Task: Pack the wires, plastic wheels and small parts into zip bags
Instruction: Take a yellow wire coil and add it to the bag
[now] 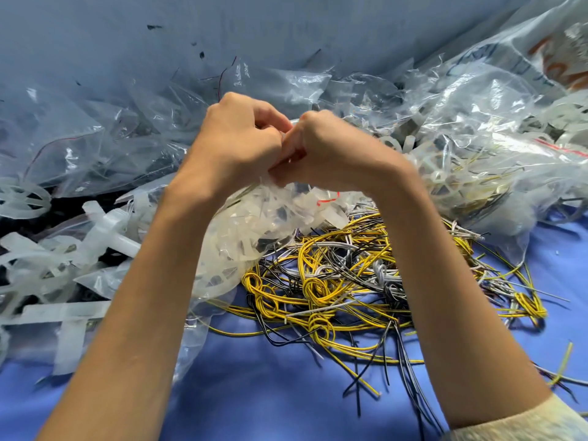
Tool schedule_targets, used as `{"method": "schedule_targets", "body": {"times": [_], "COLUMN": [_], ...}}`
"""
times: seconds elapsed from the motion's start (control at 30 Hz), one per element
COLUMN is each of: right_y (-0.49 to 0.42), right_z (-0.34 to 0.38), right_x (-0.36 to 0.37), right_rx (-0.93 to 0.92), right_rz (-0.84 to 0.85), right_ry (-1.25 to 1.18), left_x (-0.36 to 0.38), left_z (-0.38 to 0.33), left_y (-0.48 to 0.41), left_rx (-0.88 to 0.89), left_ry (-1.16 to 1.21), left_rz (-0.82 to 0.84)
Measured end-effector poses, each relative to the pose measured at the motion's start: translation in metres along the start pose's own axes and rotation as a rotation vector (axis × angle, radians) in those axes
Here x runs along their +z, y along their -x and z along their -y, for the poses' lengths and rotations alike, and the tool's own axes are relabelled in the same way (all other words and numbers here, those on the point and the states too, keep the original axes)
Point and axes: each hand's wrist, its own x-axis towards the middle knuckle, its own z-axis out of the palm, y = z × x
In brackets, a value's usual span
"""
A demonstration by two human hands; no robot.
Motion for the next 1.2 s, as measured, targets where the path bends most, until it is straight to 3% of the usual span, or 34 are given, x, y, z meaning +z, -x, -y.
{"method": "schedule_targets", "body": {"times": [0.1,0.3,0.47,1.07,1.2], "right_y": [-0.006,-0.001,0.008,-0.003,-0.001], "right_z": [0.004,-0.001,-0.009,0.006,0.003], "right_x": [0.013,0.004,-0.014,0.016,0.009], "right_rx": [-0.074,-0.055,0.020,0.071,0.071], "right_rz": [0.032,0.304,0.245,0.319,0.330], "right_ry": [0.078,0.057,0.081,0.259,0.119], "left_x": [-0.002,-0.002,-0.001,0.004,0.003], "left_z": [0.001,0.005,0.005,0.005,0.004], "left_y": [-0.001,-0.005,-0.003,-0.003,-0.003], "left_rx": [-0.012,0.012,0.033,0.026,0.035], "left_ry": [-0.004,-0.061,-0.071,-0.061,-0.063], "left_rz": [-0.022,-0.035,-0.025,-0.016,-0.014]}}
